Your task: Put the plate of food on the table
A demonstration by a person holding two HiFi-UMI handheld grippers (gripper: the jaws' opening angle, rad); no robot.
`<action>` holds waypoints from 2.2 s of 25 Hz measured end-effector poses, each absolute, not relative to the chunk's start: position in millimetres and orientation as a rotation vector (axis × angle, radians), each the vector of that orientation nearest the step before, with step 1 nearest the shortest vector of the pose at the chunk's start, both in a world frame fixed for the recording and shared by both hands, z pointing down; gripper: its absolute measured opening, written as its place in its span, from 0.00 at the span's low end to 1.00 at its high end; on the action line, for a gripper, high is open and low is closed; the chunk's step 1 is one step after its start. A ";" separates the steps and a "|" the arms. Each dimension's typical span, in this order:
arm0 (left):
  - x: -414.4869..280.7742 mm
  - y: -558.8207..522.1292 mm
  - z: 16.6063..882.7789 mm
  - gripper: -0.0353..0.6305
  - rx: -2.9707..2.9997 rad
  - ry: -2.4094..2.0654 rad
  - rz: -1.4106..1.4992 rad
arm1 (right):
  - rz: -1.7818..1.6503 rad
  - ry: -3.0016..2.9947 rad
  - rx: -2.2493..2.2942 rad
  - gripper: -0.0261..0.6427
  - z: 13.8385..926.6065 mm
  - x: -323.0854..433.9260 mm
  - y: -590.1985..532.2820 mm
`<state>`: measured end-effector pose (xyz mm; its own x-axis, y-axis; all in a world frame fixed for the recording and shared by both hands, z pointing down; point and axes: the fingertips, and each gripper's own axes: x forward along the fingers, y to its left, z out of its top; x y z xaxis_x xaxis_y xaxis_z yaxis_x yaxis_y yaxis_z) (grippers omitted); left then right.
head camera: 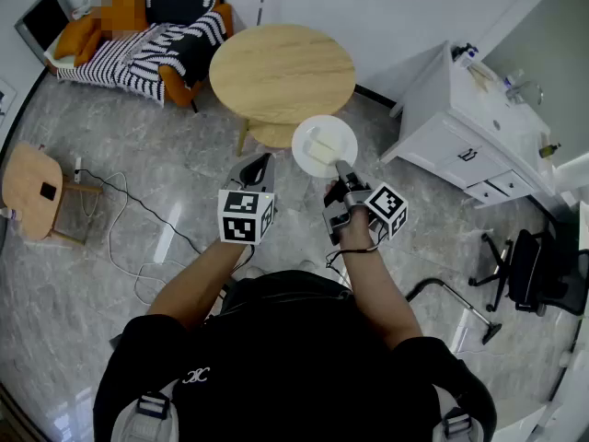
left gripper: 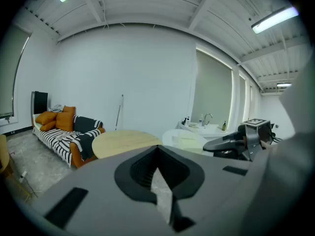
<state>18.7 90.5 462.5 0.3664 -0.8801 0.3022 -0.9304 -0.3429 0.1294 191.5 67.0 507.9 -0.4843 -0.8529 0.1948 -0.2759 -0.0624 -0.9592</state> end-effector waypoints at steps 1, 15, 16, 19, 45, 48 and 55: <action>17.9 91.0 463.7 0.06 2.347 -1.609 0.262 | -1.582 1.736 -1.202 0.06 507.9 190.2 67.6; 14.4 104.6 476.2 0.06 2.326 -1.600 0.305 | -1.581 1.761 -1.220 0.06 509.2 183.5 79.5; 12.8 105.8 477.4 0.06 2.321 -1.597 0.303 | -1.585 1.758 -1.223 0.06 510.3 182.0 81.1; 8.0 107.2 479.9 0.06 2.315 -1.594 0.303 | -1.599 1.746 -1.232 0.06 514.0 178.9 84.1; -65.9 99.3 489.0 0.06 2.355 -1.531 0.299 | -1.661 1.558 -1.202 0.06 524.2 112.9 91.0; -65.0 99.0 485.6 0.06 2.375 -1.529 0.304 | -1.672 1.551 -1.219 0.06 525.4 112.0 90.8; -66.7 99.2 488.5 0.06 2.380 -1.517 0.300 | -1.673 1.564 -1.236 0.06 524.0 108.3 86.6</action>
